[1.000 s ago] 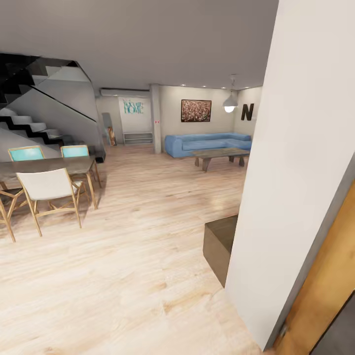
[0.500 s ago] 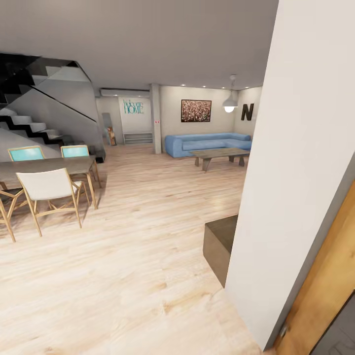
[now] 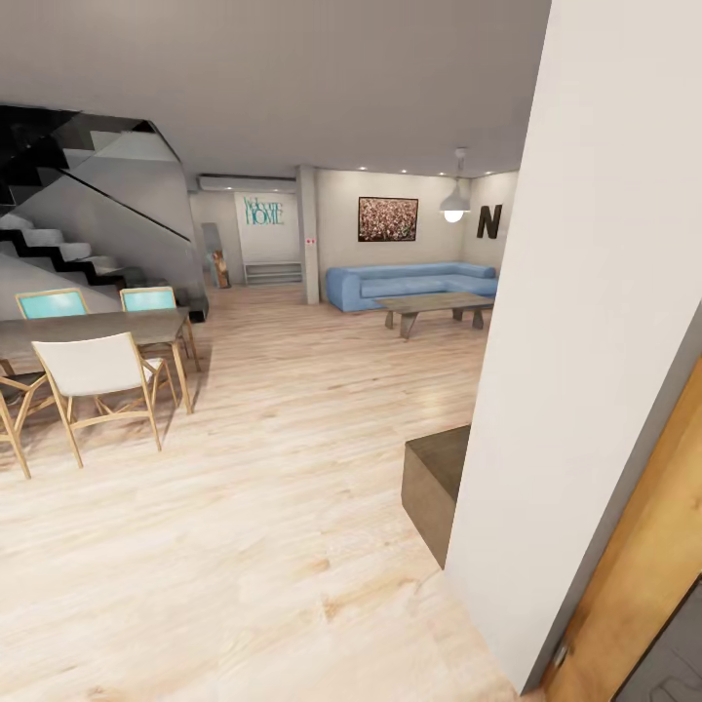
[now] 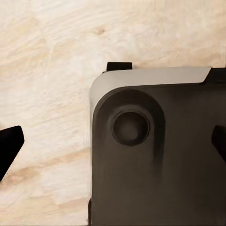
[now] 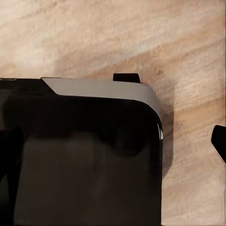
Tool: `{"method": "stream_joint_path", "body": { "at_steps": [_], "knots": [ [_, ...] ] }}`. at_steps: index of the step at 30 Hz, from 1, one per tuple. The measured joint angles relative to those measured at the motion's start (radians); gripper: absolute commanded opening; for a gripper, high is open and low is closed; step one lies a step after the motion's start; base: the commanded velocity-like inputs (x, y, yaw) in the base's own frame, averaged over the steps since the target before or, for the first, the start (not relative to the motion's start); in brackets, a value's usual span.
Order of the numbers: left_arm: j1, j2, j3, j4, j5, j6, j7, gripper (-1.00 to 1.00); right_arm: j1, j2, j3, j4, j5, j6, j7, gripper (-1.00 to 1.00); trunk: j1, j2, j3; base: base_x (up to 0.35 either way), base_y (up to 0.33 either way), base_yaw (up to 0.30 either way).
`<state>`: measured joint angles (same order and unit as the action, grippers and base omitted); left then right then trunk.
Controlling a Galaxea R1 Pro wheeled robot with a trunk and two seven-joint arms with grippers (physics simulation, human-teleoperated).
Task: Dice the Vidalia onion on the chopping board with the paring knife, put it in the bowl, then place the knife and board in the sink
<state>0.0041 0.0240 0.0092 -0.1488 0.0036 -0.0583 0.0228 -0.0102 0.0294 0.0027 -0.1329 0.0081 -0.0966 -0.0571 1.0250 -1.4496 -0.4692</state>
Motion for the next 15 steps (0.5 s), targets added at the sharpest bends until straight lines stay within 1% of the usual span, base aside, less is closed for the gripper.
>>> {"method": "stream_joint_path", "body": {
  "at_steps": [1,2,3,4,5,6,8,10,12,15],
  "knots": [
    [0.0,0.002,0.0,-0.006,0.0,-0.001,0.006,1.0,0.0,-0.001,0.0,-0.006,0.0,-0.006,-0.006,1.0,0.0,0.0,0.0,0.0,0.0,0.0],
    [0.0,0.004,0.001,-0.073,0.001,-0.004,0.03,1.0,0.0,-0.002,0.0,-0.072,0.0,-0.014,-0.024,1.0,0.0,0.0,0.0,0.0,0.0,0.0],
    [0.0,0.005,0.001,-0.216,0.002,-0.005,0.034,1.0,0.0,-0.002,0.0,-0.214,-0.001,-0.015,-0.024,1.0,0.0,0.0,0.0,0.0,0.0,0.0],
    [-0.001,0.006,0.001,-0.414,0.002,-0.005,0.037,1.0,0.0,-0.002,0.002,-0.415,-0.001,-0.019,-0.023,1.0,0.0,0.0,0.0,0.0,0.0,0.0],
    [-0.001,0.006,0.002,-0.453,0.003,-0.006,0.039,1.0,-0.001,-0.001,0.003,-0.494,-0.001,-0.026,-0.022,1.0,0.0,0.0,0.0,0.0,0.0,0.0],
    [0.0,0.006,0.002,-0.447,0.004,-0.007,0.041,1.0,0.0,0.0,0.003,-0.473,-0.002,-0.032,-0.022,1.0,0.0,0.0,0.0,0.0,0.0,0.0],
    [0.0,0.006,0.003,-0.426,0.005,-0.021,0.043,1.0,0.0,0.002,0.005,-0.472,-0.003,-0.063,-0.022,1.0,0.0,0.0,0.0,0.0,0.0,0.0],
    [0.0,0.006,0.003,-0.409,0.006,-0.049,0.044,1.0,0.0,0.003,0.005,-0.469,-0.003,-0.087,-0.022,1.0,0.0,0.0,0.0,0.0,0.0,0.0],
    [0.0,0.006,0.004,-0.382,0.01,-0.093,0.045,1.0,0.0,0.003,0.005,-0.46,-0.003,-0.103,-0.023,1.0,0.0,0.0,0.0,0.0,0.0,0.0],
    [0.0,0.007,0.004,-0.36,0.021,-0.125,0.045,1.0,0.0,0.001,0.005,-0.454,-0.004,-0.111,-0.023,1.0,0.0,0.0,0.0,0.0,0.0,0.0]
  ]
}}
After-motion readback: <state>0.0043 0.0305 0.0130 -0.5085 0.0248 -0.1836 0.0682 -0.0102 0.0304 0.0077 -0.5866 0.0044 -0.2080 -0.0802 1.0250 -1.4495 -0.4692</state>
